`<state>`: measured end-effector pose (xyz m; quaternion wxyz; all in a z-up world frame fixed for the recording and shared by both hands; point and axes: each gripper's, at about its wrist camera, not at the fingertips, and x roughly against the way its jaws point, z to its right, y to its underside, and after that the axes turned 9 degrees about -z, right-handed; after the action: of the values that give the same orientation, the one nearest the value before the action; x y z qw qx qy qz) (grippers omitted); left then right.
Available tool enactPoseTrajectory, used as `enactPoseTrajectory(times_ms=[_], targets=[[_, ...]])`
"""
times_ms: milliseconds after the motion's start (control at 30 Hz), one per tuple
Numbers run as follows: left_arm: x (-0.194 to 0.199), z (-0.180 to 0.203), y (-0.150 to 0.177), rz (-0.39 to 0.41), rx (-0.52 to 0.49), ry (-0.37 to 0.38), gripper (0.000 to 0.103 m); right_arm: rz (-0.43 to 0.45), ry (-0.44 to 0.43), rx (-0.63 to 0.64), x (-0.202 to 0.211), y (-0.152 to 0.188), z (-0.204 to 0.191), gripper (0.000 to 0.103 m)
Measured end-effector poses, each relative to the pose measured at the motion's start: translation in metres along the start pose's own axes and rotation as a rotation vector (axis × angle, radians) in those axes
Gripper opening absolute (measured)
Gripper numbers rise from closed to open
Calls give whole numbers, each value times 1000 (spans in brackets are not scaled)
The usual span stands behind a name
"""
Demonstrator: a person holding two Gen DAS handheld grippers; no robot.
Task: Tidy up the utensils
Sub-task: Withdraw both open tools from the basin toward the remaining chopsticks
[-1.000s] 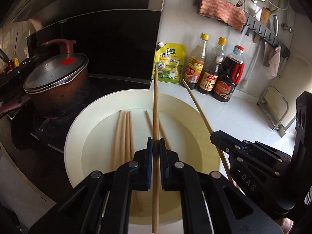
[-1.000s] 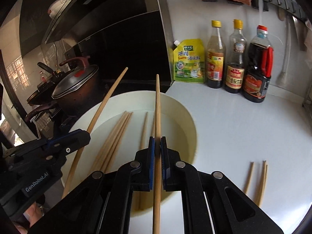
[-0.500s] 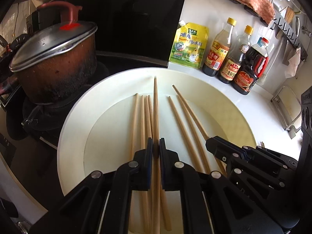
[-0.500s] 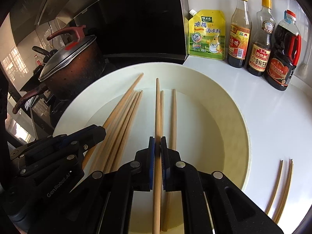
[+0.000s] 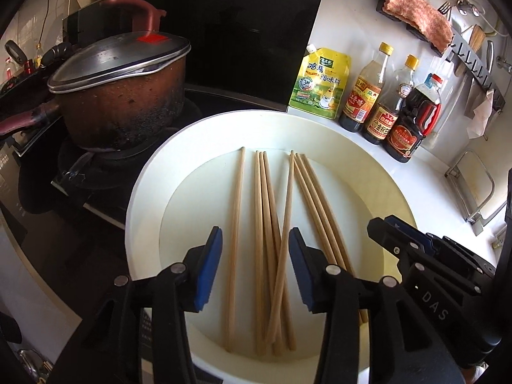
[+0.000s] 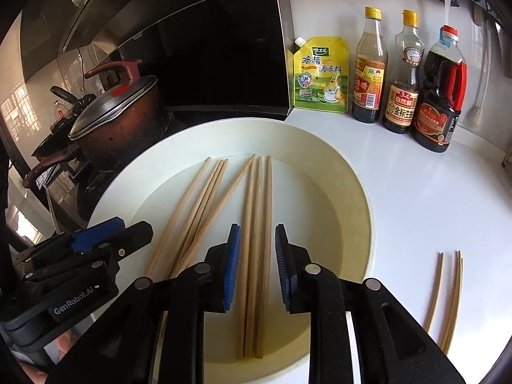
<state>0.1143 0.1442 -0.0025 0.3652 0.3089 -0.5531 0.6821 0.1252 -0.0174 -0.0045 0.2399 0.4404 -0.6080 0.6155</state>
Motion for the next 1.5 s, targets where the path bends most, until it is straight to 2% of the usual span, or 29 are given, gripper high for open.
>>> enactPoseTrajectory(times_ms=[67,300,367,467,667,900,967,1067,1167,1300,1500], targets=[[5,2,6,6,1,-5,51,4,-6,-14,7,9,5,23],[17,18,31,-8,-1,3,52,59,23,-44,42,42,19,29],[21,25,37,-16,0,2,52,90,31,-76,54,52,28,37],[31,37,45,-5,-17,5,53,98,45,-96,68,66,40,38],[45,72,61,20,-75,31,58,99,104,-130,90,96,70,39],[39,123,83,-19,-155,91,59,88,203,-203,108,137,123,46],[37,141,90,-19,-191,103,64,85,242,-213,111,147,135,46],[32,162,100,-20,-231,112,73,87,282,-228,115,158,151,49],[21,177,108,-41,-264,101,76,86,272,-242,112,166,164,54],[4,185,115,-74,-279,74,78,53,281,-258,98,172,177,54],[-9,191,119,-72,-290,45,86,12,245,-282,81,173,190,54]])
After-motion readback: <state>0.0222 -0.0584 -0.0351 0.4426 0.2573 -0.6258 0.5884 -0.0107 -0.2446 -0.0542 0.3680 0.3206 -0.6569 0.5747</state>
